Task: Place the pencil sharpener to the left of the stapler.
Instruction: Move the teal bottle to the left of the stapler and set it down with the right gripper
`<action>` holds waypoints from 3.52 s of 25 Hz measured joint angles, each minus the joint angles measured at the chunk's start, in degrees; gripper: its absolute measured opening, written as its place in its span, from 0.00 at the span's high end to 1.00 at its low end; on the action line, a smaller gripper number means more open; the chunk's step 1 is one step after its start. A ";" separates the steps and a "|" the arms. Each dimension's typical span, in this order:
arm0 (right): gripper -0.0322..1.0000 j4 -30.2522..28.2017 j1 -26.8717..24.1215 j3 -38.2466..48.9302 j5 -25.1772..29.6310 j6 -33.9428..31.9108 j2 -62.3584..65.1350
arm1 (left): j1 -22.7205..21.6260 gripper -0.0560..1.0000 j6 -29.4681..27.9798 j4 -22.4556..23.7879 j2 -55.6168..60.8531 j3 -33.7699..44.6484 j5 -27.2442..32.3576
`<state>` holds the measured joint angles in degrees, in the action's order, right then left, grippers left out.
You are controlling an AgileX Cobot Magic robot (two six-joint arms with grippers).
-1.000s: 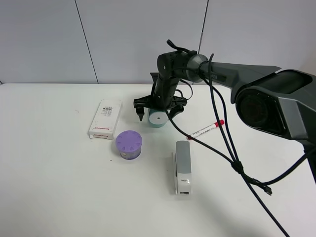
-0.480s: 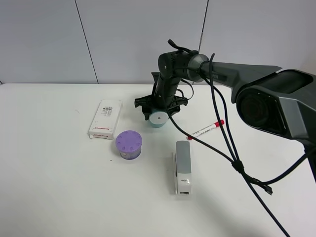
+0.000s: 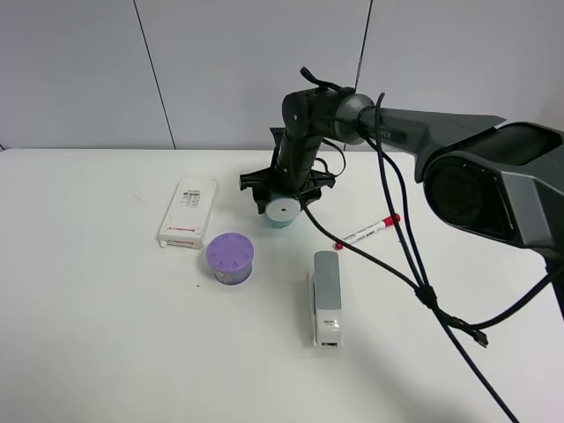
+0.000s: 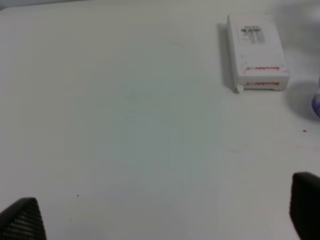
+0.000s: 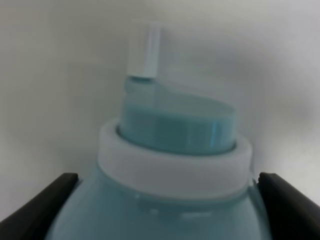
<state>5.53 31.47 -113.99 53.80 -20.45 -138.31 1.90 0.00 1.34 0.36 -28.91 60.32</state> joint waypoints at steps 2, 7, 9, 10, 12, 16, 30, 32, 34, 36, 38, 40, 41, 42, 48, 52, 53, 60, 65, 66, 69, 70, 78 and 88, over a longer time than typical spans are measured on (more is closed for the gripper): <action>0.30 -0.64 0.54 0.00 0.26 -0.53 1.65 | 0.00 0.00 0.00 0.00 0.00 0.00 0.00; 0.30 -0.94 2.88 0.00 2.60 -2.46 6.13 | 0.00 0.00 0.00 0.00 0.00 0.00 0.00; 0.30 -0.95 4.23 0.00 4.15 -2.51 7.40 | 0.00 0.00 0.00 0.00 0.00 0.00 0.00; 0.30 -0.88 4.94 0.00 5.00 -2.58 8.07 | 0.00 0.00 0.00 0.00 0.00 0.00 0.00; 0.30 -1.34 6.38 0.00 6.25 -3.10 9.37 | 0.00 0.00 0.00 0.00 0.00 0.00 0.00; 0.30 -2.89 9.53 0.00 6.65 -5.36 13.28 | 0.00 0.00 0.00 0.00 0.00 0.00 0.00; 0.30 -3.93 16.22 0.00 12.36 -7.27 16.93 | 0.00 0.00 0.00 0.00 0.00 0.00 0.00; 0.30 -3.67 17.20 0.58 12.15 -7.43 17.51 | 0.00 0.00 0.00 0.00 0.00 0.00 0.00; 0.30 -3.25 17.70 3.76 11.39 -7.84 19.28 | 0.00 0.00 0.00 0.00 0.00 0.00 0.00; 0.30 -2.41 17.83 8.50 9.37 -8.07 22.30 | 0.00 0.00 0.00 0.00 0.00 0.00 0.00; 0.30 -1.98 17.83 14.78 6.35 -8.33 25.63 | 0.00 0.00 0.00 0.00 0.00 0.00 0.00; 0.30 -1.36 17.83 20.72 3.42 -8.80 29.29 | 0.00 0.00 0.00 0.00 0.00 0.00 0.00; 0.30 -0.75 17.83 23.97 1.93 -8.97 30.68 | 0.00 0.00 0.00 0.00 0.00 0.00 0.00; 0.30 0.05 17.83 27.14 0.42 -8.97 32.19 | 0.00 0.00 0.00 0.00 0.00 0.00 0.00; 0.30 4.60 18.67 40.79 -7.50 -9.00 35.98 | 0.00 0.00 0.00 0.00 0.00 0.00 0.00; 0.30 5.12 18.86 43.70 -10.38 -9.00 35.98 | 0.00 0.00 0.00 0.00 0.00 0.00 0.00; 0.30 5.12 18.86 43.78 -10.59 -9.00 35.98 | 0.00 0.00 0.00 0.00 0.00 0.00 0.00; 0.30 5.46 19.29 43.83 -9.99 -1.06 33.32 | 0.00 0.00 0.00 0.00 0.00 0.00 0.00; 0.30 5.17 19.36 43.83 -9.15 5.24 32.03 | 0.00 0.00 0.00 0.00 0.00 0.00 0.00; 0.30 5.17 19.36 43.83 -9.15 6.75 31.75 | 0.00 0.00 0.00 0.00 0.00 0.00 0.00; 0.30 4.79 19.36 43.83 -9.21 10.80 30.24 | 0.00 0.00 0.00 0.00 0.00 0.00 0.00; 0.30 4.68 19.36 43.83 -9.21 12.24 29.85 | 0.00 0.00 0.00 0.00 0.00 0.00 0.00; 0.30 4.57 19.36 43.83 -10.83 20.45 28.86 | 0.00 0.00 0.00 0.00 0.00 0.00 0.00; 0.30 4.50 19.36 41.20 -11.71 22.56 23.89 | 0.00 0.00 0.00 0.00 0.00 0.00 0.00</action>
<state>10.03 50.82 -72.79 42.09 2.11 -114.42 1.90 0.00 1.34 0.36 -28.91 60.32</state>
